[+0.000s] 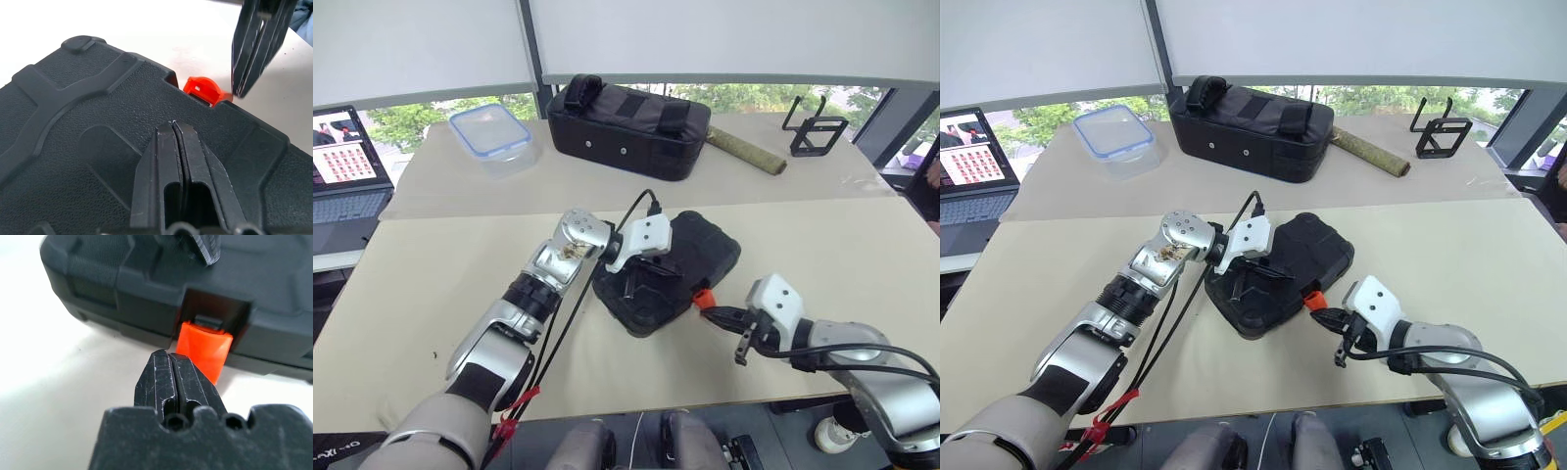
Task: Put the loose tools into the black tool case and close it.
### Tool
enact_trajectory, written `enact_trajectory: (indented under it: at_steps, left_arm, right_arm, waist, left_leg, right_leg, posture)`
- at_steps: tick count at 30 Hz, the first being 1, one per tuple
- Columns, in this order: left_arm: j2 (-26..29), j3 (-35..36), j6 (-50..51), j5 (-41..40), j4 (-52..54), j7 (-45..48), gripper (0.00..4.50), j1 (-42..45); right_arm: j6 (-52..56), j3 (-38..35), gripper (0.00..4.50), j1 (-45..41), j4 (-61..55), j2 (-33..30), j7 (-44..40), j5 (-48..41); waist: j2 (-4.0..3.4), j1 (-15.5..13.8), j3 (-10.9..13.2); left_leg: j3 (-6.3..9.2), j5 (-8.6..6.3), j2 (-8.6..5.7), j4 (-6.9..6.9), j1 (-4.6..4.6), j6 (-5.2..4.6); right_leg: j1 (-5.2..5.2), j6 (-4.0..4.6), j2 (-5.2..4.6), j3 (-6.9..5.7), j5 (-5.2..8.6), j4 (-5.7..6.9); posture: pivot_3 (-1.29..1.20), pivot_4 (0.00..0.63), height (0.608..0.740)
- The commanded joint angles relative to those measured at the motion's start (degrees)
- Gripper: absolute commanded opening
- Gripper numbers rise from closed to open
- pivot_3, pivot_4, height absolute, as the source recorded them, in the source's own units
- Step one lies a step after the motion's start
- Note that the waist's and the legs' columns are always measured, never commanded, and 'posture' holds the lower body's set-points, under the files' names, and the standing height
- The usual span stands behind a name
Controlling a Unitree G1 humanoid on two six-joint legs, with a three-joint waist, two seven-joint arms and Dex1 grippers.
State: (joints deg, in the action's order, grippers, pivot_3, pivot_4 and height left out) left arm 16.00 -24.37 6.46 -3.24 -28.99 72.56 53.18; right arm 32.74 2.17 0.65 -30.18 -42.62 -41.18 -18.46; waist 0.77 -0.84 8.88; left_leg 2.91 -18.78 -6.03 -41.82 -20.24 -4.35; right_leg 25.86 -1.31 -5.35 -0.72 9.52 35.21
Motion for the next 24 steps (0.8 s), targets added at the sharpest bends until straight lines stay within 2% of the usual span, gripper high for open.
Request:
enact_trajectory:
  at_steps: [1, 7, 14, 19, 24]
  left_arm:
    - [0.1, -0.9, 1.3, 2.6, -2.5, -0.8, 0.08, -0.9]
    - [0.1, -0.6, 1.5, 2.8, -2.0, -0.8, 0.08, -1.1]
    - [-0.4, -0.8, 0.3, 3.6, -2.6, -1.3, 0.08, -0.8]
    - [-0.6, -1.3, -1.4, 4.7, -3.9, -1.8, 0.08, -0.4]
    - [-0.8, -1.3, -2.5, 5.1, -4.8, -1.9, 0.08, -0.4]
  right_arm:
    - [-0.4, 0.9, 0.0, -1.7, 2.5, 1.5, 2.4, 2.5]
    - [-1.7, 0.7, 0.0, -0.7, 5.9, 2.5, 2.7, 4.2]
    - [-3.4, 2.4, 0.0, -3.4, 8.8, 6.9, 4.2, 5.2]
    - [-5.7, 0.9, 0.0, -5.6, 7.8, 10.8, 5.3, 4.4]
    - [-5.4, -0.8, 0.0, -5.8, 6.1, 11.3, 5.0, 3.6]
  waist:
    - [0.0, 0.0, 0.0]
    - [-0.02, 0.0, 0.0]
    - [-0.01, 0.1, 0.0]
    - [-0.01, 0.1, 0.0]
    - [-0.01, 0.3, 0.0]
  left_leg:
    - [0.0, 0.0, 0.0, 0.0, 0.0, 0.01]
    - [-0.02, 0.01, -0.02, 0.0, -0.01, 0.01]
    - [-0.02, 0.01, -0.01, 0.0, 0.0, 0.02]
    - [-0.03, 0.01, -0.02, 0.01, -0.02, 0.02]
    - [-0.09, 0.02, 0.0, 0.02, -0.04, 0.05]
  right_leg:
    - [0.0, 0.0, 0.0, 0.01, 0.0, 0.01]
    - [0.06, 0.01, 0.01, 0.0, 0.0, 0.03]
    - [0.04, 0.0, 0.04, -0.01, -0.01, 0.03]
    - [0.1, 0.0, 0.05, 0.01, -0.01, 0.07]
    - [0.22, 0.02, 0.04, 0.01, -0.02, 0.15]
  posture:
    - [0.0, 0.15, 0.714]
    - [0.0, 0.15, 0.714]
    - [0.0, 0.15, 0.714]
    - [0.0, 0.15, 0.714]
    - [0.0, 0.15, 0.714]
